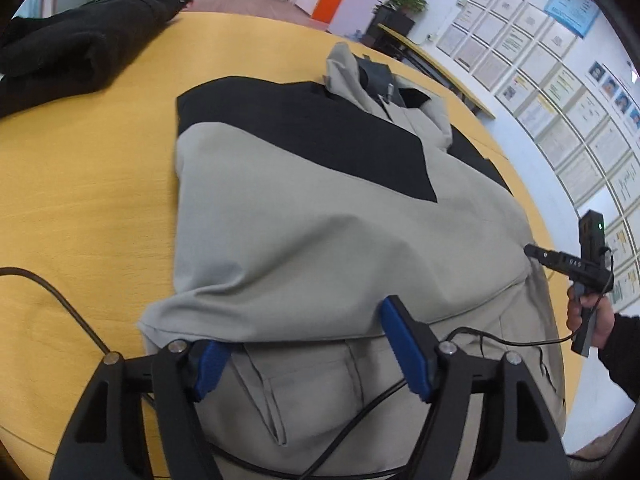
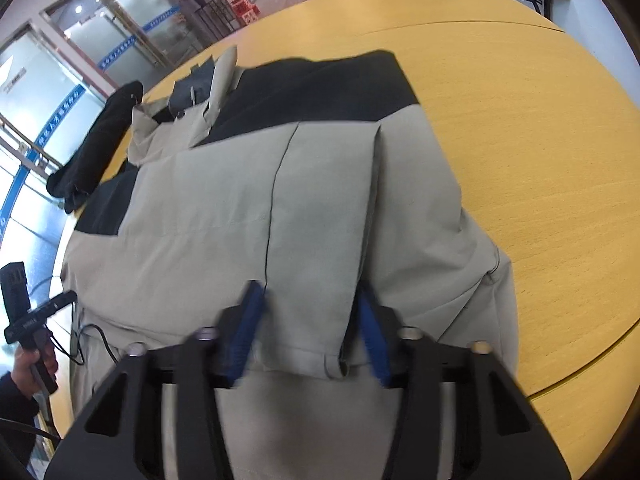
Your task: Fold clothes
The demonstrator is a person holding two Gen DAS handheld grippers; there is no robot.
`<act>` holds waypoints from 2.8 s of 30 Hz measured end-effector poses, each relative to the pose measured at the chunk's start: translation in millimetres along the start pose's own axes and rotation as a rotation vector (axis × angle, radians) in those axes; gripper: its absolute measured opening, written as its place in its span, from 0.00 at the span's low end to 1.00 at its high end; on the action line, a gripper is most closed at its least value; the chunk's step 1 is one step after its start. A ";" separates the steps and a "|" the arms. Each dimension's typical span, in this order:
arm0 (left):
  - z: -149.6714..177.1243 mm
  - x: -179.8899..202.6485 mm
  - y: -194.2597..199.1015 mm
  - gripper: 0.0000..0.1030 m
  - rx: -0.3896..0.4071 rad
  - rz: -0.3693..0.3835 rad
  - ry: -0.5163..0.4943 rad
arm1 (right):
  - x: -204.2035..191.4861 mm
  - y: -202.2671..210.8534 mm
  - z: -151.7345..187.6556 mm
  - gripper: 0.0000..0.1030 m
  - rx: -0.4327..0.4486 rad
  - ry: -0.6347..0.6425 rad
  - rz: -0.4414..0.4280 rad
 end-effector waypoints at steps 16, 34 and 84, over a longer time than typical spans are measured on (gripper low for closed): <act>10.0 8.5 16.7 0.77 0.059 -0.071 0.001 | 7.2 2.8 -10.5 0.15 -0.048 -0.026 -0.088; 9.8 -11.4 3.7 0.50 0.069 -0.128 0.126 | 7.7 25.1 -23.9 0.03 -0.036 -0.020 -0.050; 1.8 30.2 -13.3 0.87 -0.015 -0.038 -0.096 | -31.5 -5.8 -21.4 0.56 0.039 0.308 0.018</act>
Point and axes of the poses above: each gripper's, at about its wrist camera, not at the fingertips, and y roughly against the way its jaws point, x to its right, z to its underside, the point moved 2 cm from there along -y, roughly the way its jaws point, and after that the axes turned 5 degrees about -z, right-handed, at the moved point
